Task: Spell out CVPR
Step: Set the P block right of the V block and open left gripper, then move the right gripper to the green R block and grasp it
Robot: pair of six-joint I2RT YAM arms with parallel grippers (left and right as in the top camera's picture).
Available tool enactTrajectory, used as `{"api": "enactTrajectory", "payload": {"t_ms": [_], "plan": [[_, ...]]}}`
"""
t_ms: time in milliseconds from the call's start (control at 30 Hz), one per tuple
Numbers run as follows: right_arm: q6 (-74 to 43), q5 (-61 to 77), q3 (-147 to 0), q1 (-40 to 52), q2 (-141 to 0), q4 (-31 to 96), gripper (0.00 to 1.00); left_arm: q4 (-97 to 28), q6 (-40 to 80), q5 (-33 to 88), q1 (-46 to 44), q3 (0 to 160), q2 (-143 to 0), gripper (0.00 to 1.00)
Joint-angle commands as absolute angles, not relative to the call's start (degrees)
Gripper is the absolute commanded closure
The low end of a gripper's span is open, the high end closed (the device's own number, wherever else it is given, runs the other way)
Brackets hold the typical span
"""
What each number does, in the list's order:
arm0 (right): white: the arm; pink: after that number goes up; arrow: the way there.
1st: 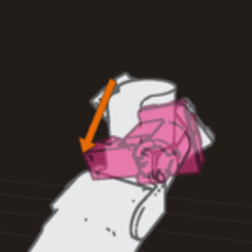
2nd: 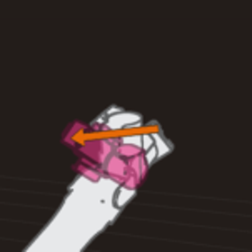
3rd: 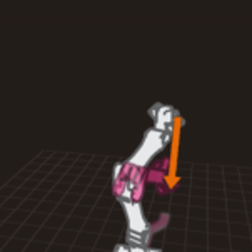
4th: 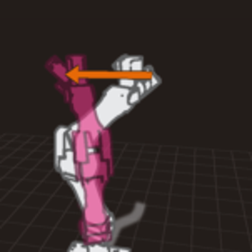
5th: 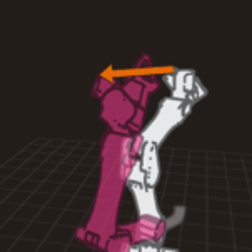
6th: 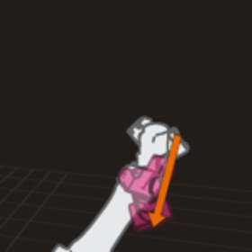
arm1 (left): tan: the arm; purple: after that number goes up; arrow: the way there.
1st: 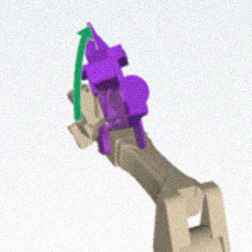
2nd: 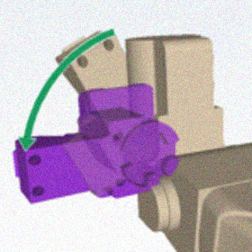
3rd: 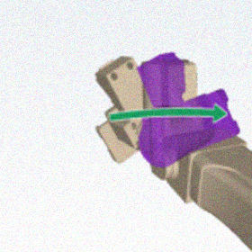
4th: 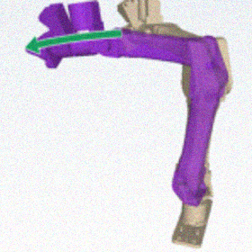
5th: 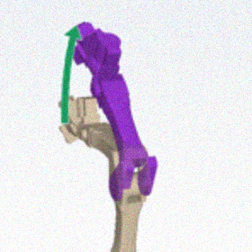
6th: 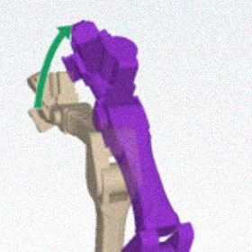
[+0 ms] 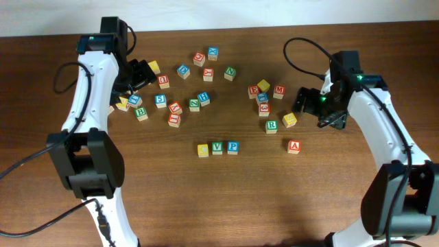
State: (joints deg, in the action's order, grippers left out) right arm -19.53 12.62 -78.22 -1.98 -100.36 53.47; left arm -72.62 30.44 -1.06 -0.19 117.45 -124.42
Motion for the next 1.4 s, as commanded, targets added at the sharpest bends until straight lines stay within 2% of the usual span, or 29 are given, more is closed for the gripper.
{"api": "enactTrajectory", "payload": {"t_ms": [0,100,267,400,533,567,600,733,833,1267,1367], "plan": [[-19.97,20.34,-78.94,1.39,-100.66,52.88,0.02,-72.31,29.91,-1.28,-0.21,118.02,-125.1,0.01],[-19.94,20.01,-78.94,5.89,-100.66,52.12,0.02,-72.31,29.91,-1.28,-0.19,118.02,-125.1,0.01],[-19.99,7.57,-78.41,12.21,-101.3,50.26,0.02,-72.31,29.91,-1.28,-0.21,118.02,-125.1,0.01],[-20.01,6.81,-76.88,15.25,-103.68,47.48,0.02,-72.31,29.93,-1.28,-0.21,118.02,-125.1,0.01],[-19.99,6.83,-76.2,15.75,-107.68,46.0,0.03,-72.31,29.91,-1.28,-0.25,118.02,-125.1,0.01],[-20.01,6.85,-76.2,15.73,-108.31,45.95,0.13,-72.31,29.91,-1.28,-0.23,118.02,-125.1,0.01],[-20.01,6.81,-76.18,15.75,-108.97,45.76,0.16,-72.31,29.91,-1.28,-0.19,118.02,-125.1,0.01],[-19.97,6.79,-76.16,15.75,-111.07,45.36,0.16,-72.31,29.93,-1.28,-0.21,118.02,-125.1,0.01],[-19.97,6.33,-76.09,15.75,-111.13,44.23,0.22,-72.31,29.91,-1.28,-0.21,118.02,-125.1,0.01],[-19.97,3.36,-71.55,15.75,-111.18,39.51,0.23,-72.31,29.93,-1.28,-0.21,118.02,-125.1,0.01],[-19.97,3.36,-71.55,15.75,-111.18,38.06,0.44,-72.31,29.91,-1.28,-0.21,118.02,-125.1,0.01]]}}
